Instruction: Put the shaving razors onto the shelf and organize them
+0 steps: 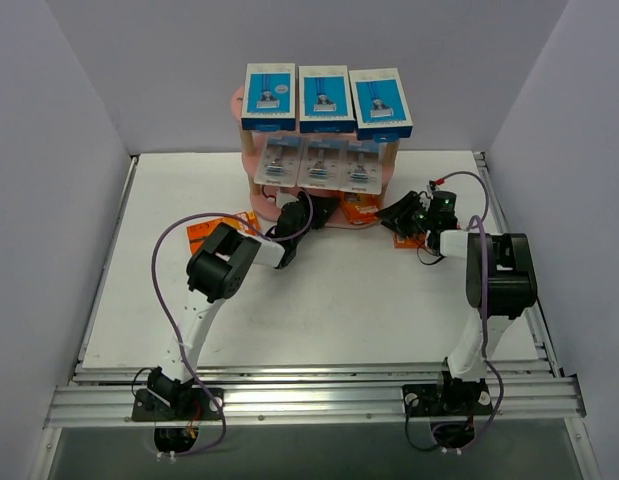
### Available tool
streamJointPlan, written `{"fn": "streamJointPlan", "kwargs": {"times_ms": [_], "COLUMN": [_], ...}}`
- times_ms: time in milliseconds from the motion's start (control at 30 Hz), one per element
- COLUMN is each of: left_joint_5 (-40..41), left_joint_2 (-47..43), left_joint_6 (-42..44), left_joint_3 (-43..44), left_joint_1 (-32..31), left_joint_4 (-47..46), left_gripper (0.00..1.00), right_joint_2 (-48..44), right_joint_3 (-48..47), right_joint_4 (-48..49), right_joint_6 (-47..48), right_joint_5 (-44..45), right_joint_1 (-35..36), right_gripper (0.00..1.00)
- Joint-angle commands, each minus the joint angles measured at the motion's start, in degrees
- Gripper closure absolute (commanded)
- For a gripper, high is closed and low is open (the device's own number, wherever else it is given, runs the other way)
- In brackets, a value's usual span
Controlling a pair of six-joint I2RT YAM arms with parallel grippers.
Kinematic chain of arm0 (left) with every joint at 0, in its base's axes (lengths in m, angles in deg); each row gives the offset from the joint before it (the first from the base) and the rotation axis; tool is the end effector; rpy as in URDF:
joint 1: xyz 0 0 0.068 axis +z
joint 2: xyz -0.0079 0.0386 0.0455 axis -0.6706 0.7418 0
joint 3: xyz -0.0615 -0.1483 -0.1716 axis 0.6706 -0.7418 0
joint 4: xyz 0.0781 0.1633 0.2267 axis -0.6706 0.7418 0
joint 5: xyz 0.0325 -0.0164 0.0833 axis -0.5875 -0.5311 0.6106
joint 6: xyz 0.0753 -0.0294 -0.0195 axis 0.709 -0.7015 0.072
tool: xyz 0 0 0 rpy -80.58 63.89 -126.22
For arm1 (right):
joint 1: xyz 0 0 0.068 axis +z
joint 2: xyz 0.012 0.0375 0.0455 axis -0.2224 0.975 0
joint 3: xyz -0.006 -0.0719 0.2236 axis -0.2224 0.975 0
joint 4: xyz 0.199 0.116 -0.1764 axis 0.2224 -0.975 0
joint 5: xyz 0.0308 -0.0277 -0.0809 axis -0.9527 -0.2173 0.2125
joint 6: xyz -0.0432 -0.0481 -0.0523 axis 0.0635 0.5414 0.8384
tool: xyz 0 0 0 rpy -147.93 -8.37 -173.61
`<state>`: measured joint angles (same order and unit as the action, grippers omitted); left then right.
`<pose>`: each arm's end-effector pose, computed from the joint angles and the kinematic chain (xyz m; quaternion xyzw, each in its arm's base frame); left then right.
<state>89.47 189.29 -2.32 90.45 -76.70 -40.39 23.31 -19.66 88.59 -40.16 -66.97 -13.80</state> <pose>0.4436 -0.2986 0.0436 -0.3143 0.6738 -0.5469 0.3848 0.4239 0.0359 0.0980 0.1478 0.7736 0.4521 0.4186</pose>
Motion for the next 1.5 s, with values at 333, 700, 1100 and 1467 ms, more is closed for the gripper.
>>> {"fn": "streamJointPlan", "kwargs": {"times_ms": [333,700,1100,1467], "left_joint_5": [-3.99,-4.51,-4.69,-6.36], "left_joint_2": [1.74,1.74,1.83,0.42], "left_joint_6": [1.37,1.54,0.92,2.86], "left_joint_3": [2.38,1.85,0.53,1.76], "left_joint_1": [-0.22,-0.22,0.13,0.66], "left_joint_4": [1.85,1.58,0.09,2.11], "left_gripper": [0.57,0.56,0.55,0.55], "right_joint_2": [2.76,3.55,1.7,1.44], "right_joint_3": [-2.51,-1.72,1.35,3.46], "right_joint_4": [-0.01,4.11,6.4,8.86], "right_joint_6": [0.86,-1.78,-2.92,-3.54], "right_joint_5": [1.34,-0.68,-2.88,-5.17], "right_joint_1": [0.6,0.6,0.6,2.18], "right_gripper": [0.75,0.96,1.0,1.0]}}
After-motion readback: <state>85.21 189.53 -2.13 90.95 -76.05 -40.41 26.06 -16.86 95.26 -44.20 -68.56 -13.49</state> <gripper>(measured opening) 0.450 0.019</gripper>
